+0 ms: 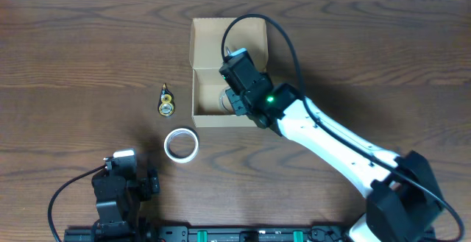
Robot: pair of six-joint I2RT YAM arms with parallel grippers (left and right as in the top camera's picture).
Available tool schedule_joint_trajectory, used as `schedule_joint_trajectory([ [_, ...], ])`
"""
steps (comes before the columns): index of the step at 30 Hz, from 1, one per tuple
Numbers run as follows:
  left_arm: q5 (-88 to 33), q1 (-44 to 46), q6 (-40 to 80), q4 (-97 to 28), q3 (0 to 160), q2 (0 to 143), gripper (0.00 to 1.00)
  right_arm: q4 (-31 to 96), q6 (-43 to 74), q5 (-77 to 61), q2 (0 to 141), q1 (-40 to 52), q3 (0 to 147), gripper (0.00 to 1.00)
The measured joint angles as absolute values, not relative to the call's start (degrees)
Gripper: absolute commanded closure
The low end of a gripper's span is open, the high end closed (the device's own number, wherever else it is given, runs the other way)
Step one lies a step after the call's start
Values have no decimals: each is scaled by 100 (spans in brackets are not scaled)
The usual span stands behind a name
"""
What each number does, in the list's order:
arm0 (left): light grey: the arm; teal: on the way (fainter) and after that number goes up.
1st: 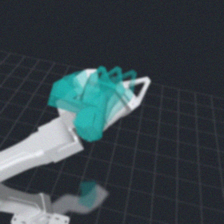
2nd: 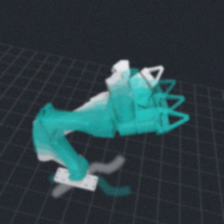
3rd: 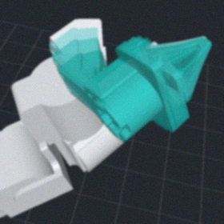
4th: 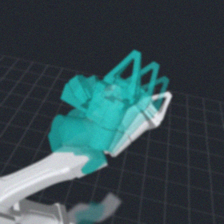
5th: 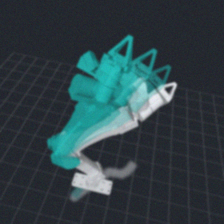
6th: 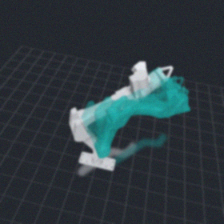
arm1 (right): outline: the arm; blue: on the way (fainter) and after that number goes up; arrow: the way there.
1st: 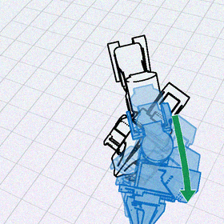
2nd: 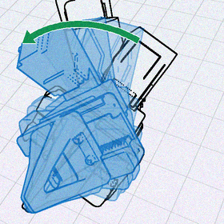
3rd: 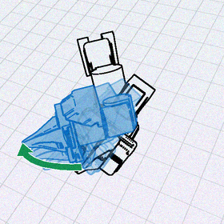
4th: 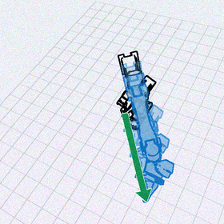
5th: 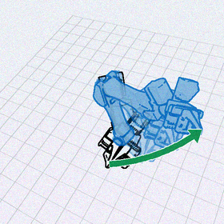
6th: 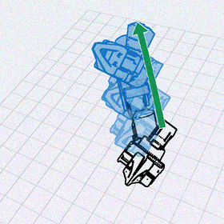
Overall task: Pack container
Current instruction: 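Carry the pen over the box and drop it inside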
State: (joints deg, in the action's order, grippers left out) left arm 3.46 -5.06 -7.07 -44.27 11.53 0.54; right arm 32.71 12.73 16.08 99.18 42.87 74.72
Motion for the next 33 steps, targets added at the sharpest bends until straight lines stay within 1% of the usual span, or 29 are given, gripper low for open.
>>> schedule_joint_trajectory([
  [4, 346, -506, -707, -4427, 1153, 54, 5, 3247, 1212, 1603, 10200, 4287, 7474, 98],
  [11, 346, -506, -707, -4427, 1153, 54, 5, 3295, 934, 1361, 10256, 4287, 7474, 98],
  [21, 346, -506, -707, -4427, 1153, 54, 5, 3557, -235, 1153, 10265, 4287, 7476, 98],
  [29, 346, -506, -707, -4427, 1153, 54, 4, 3647, -593, 1015, 10691, 4287, 7494, 96],
  [31, 346, -506, -707, -4427, 1153, 54, 5, 3653, -646, 996, 10744, 4287, 7494, 94],
  [33, 346, -506, -707, -4427, 1153, 54, 5, 3651, -676, 987, 10779, 4287, 7494, 87],
])
